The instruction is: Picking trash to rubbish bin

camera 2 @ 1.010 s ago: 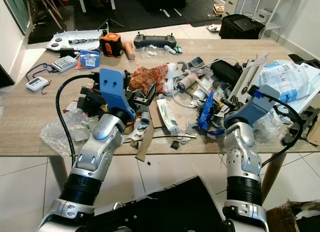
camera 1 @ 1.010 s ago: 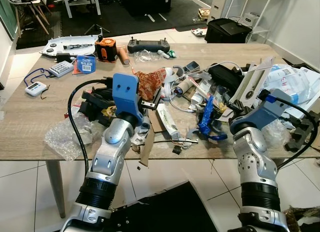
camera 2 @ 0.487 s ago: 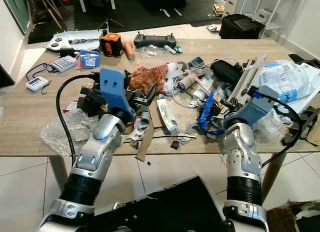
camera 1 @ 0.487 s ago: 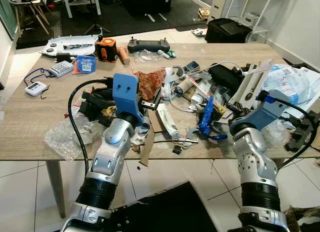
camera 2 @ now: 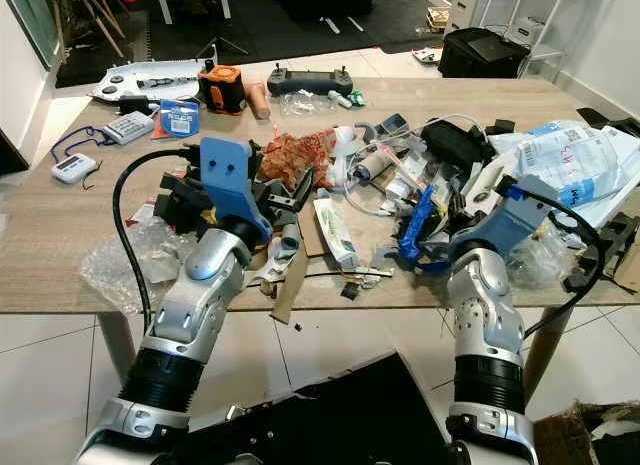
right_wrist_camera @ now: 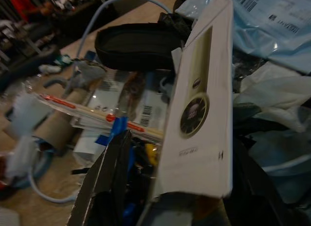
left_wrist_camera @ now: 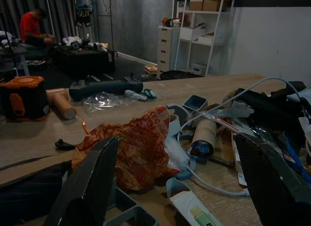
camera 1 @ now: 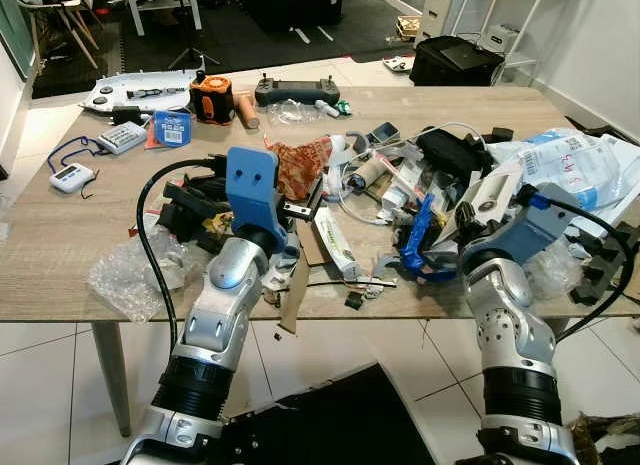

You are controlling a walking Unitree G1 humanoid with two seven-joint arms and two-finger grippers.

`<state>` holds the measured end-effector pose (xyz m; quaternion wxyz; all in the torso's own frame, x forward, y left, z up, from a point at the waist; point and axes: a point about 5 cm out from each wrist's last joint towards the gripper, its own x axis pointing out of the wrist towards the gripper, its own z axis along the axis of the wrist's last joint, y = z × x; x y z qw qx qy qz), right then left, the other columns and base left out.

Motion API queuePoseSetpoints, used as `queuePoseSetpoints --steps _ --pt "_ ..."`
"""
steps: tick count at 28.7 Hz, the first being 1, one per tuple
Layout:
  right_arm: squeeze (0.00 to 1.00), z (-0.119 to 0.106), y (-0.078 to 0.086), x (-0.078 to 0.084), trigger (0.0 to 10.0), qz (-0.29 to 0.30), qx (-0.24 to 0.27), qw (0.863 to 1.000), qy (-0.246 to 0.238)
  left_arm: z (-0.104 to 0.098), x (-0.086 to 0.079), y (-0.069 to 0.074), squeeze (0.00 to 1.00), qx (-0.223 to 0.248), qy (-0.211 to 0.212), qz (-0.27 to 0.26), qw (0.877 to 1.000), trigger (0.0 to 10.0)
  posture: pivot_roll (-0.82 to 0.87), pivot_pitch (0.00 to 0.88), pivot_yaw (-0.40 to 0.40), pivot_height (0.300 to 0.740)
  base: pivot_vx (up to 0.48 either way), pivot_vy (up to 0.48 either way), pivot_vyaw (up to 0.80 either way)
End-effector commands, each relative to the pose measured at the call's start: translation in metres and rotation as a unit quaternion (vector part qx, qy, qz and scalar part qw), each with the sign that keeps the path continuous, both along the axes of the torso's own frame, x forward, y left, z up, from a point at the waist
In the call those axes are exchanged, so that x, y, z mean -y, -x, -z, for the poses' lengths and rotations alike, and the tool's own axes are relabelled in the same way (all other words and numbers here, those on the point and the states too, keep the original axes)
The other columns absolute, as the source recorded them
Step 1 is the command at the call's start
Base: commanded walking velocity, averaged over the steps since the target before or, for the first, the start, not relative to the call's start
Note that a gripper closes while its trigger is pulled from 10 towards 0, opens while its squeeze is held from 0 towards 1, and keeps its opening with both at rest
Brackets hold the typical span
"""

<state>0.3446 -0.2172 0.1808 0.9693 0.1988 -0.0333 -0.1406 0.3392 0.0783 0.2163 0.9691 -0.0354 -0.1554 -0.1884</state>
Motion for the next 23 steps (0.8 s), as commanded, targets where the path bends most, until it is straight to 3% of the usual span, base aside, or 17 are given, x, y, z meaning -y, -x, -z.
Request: queuePoseSetpoints --steps 1,2,5,7,9,10,11,14,17,18,20,23 --pt "0.0 0.005 0.002 0.0 10.0 -0.004 -0.03 0.999 0.035 0.005 0.001 0.001 0.0 -0.008 -0.01 0.002 1.0 10.0 0.01 0.13 0.027 0.74 0.0 0.0 0.0" --pt "0.0 0.005 0.002 0.0 10.0 -0.004 -0.03 0.999 0.035 0.005 0.001 0.001 0.0 -0.008 -0.01 0.002 1.0 10.0 0.01 0.13 0.027 0.74 0.0 0.0 0.0" --pt "0.0 0.01 0.002 -0.003 10.0 -0.046 -0.09 0.988 0.121 0.005 0.001 0.001 0.0 -0.007 -0.012 0.003 1.0 10.0 0.01 0.13 0.027 0.74 0.0 0.0 0.0" --pt "0.0 0.013 0.002 -0.004 10.0 -0.065 -0.112 0.981 0.146 0.005 0.001 0.001 0.0 -0.007 -0.012 0.002 1.0 10.0 0.01 0.13 0.027 0.74 0.0 0.0 0.0" --pt "0.0 0.018 0.007 0.004 10.0 -0.105 -0.176 0.945 0.254 0.006 0.001 0.001 0.0 -0.007 -0.014 0.004 1.0 10.0 0.01 0.13 0.027 0.74 0.0 0.0 0.0" --pt "0.0 0.018 0.007 0.004 10.0 -0.105 -0.176 0.945 0.254 0.006 0.001 0.001 0.0 -0.007 -0.014 0.004 1.0 10.0 0.01 0.13 0.027 0.74 0.0 0.0 0.0" --pt "0.0 0.018 0.012 0.016 10.0 -0.11 -0.213 0.919 0.312 0.006 0.001 0.002 0.0 -0.008 -0.015 0.006 1.0 10.0 0.01 0.13 0.027 0.74 0.0 0.0 0.0" --pt "0.0 0.01 0.013 0.026 10.0 -0.098 -0.217 0.909 0.342 0.006 0.002 0.001 0.0 -0.008 -0.015 0.006 1.0 10.0 0.01 0.131 0.028 0.74 0.0 0.0 0.0" --pt "0.0 -0.001 0.014 0.032 10.0 -0.088 -0.21 0.903 0.364 0.005 0.003 0.001 0.0 -0.007 -0.014 0.008 1.0 10.0 0.01 0.131 0.028 0.74 0.0 0.0 0.0" --pt "0.0 -0.012 0.012 0.035 10.0 -0.07 -0.195 0.907 0.366 0.005 0.004 0.001 0.0 -0.007 -0.014 0.008 1.0 10.0 0.01 0.131 0.028 0.74 0.0 0.0 0.0" --pt "0.0 -0.015 0.012 0.036 10.0 -0.066 -0.189 0.91 0.362 0.005 0.004 0.001 0.0 -0.007 -0.013 0.008 1.0 10.0 0.01 0.131 0.028 0.74 0.0 0.0 0.0" --pt "0.0 -0.021 0.009 0.034 10.0 -0.066 -0.174 0.925 0.33 0.005 0.003 0.001 0.0 -0.007 -0.015 0.009 1.0 10.0 0.01 0.131 0.028 0.74 0.0 0.0 0.0"
